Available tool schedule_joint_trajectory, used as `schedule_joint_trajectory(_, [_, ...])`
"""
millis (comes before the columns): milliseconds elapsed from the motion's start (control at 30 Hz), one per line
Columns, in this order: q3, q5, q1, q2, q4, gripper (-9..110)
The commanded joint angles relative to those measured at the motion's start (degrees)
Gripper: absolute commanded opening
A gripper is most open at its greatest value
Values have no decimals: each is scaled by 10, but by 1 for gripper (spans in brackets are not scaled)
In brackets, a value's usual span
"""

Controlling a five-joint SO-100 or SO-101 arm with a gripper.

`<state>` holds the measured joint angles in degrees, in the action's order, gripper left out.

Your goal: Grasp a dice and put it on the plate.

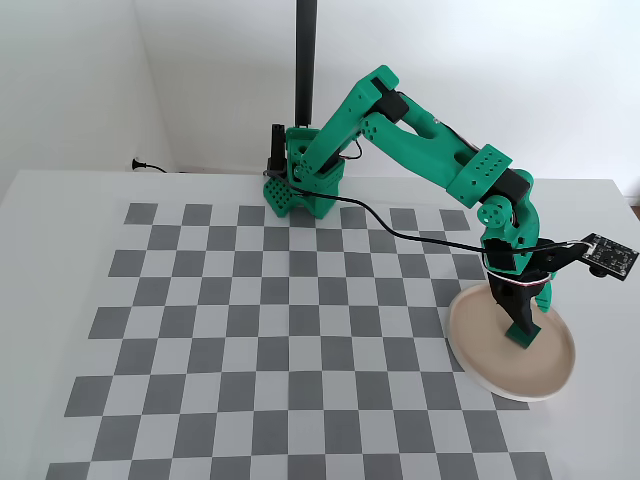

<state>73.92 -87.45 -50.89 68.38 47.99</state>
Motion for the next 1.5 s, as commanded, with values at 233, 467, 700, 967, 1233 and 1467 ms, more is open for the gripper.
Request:
schedule_joint_trajectory(233, [-54, 0, 12, 49, 5, 17])
schedule_joint_trajectory(467, [-51, 8, 14, 133, 89, 13])
schedule_joint_trajectory(700, [-45, 19, 26, 228, 192, -4])
schedule_joint_trajectory(967, [80, 40, 35, 453, 243, -4])
schedule_joint_trajectory(1233, [194, 107, 65, 651, 282, -4])
schedule_joint_trajectory(1467, [444, 156, 145, 887, 181, -4])
